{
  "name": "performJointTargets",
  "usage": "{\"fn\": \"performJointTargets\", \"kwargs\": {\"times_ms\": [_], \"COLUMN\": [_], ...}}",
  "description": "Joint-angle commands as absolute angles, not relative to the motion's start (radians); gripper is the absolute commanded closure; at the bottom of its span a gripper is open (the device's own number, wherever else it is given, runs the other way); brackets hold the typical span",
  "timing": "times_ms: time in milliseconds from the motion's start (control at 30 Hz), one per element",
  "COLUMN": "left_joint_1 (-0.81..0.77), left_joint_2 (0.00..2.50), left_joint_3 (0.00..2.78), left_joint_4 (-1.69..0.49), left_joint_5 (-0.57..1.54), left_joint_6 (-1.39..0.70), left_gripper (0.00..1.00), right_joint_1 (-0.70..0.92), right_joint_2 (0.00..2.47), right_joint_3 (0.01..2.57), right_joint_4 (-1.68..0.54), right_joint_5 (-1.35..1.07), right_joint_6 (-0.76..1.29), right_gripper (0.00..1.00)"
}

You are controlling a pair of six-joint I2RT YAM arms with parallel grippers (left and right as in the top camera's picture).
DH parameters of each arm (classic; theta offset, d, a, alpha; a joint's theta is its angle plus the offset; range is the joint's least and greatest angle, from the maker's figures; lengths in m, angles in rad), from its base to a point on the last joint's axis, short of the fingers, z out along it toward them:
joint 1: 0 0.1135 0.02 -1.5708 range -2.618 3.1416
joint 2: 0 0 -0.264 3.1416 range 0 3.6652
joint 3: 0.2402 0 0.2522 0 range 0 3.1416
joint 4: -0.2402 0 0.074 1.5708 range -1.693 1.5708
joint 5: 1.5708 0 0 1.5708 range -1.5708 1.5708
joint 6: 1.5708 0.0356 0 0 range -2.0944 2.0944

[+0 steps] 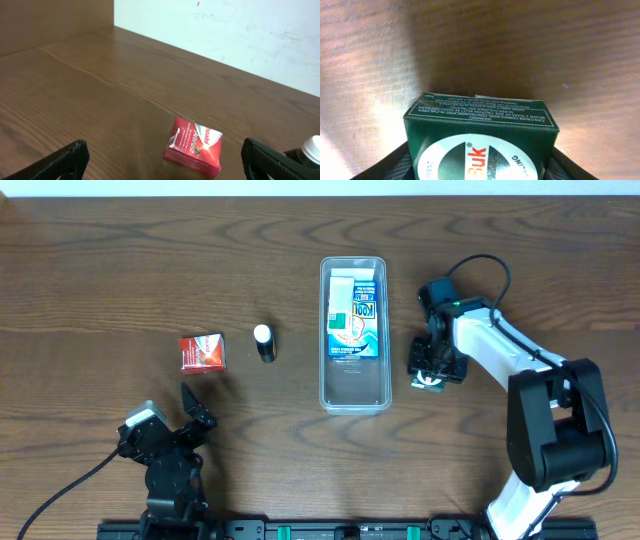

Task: Pack container
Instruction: 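Lower the right gripper onto the green round-logo box and grasp, then carry the green box into the container and lower it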

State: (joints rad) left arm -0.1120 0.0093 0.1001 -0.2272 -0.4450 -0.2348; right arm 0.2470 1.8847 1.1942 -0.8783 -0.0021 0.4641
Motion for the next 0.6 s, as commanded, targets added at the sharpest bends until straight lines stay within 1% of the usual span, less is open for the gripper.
{"fn": "performJointTargets", "kwargs": {"times_ms": [0, 133, 300, 433, 567], "left_joint_1": [-0.107, -0.107, -0.107, -0.107, -0.107], "left_joint_2": [0.004, 0.004, 0.004, 0.004, 0.004], "left_joint_3": [0.076, 0.076, 0.076, 0.076, 0.076], "left_joint_4": [-0.233, -0.233, -0.233, -0.233, -0.233], "left_joint_5": [-0.457, -0.457, -0.457, -0.457, -0.457], "left_joint_6": [-0.229, -0.229, -0.229, -0.229, -0.229], "left_gripper": [0.02, 0.02, 0.02, 0.02, 0.02], "right_joint_1": [0.266, 0.319, 0.417, 0.474, 0.497], "right_joint_2": [1.761, 1.632, 1.537, 1.560, 1.639], "right_joint_3": [1.265, 1.298, 1.301, 1.301, 1.301], "right_joint_4": [-0.892, -0.876, -0.760, -0.667, -0.592], "right_joint_5": [0.025, 0.019, 0.023, 0.023, 0.030], "right_joint_6": [0.403, 0.385, 0.358, 0.358, 0.373], "right_gripper": [0.46, 0.49, 0.50, 0.51, 0.52]}}
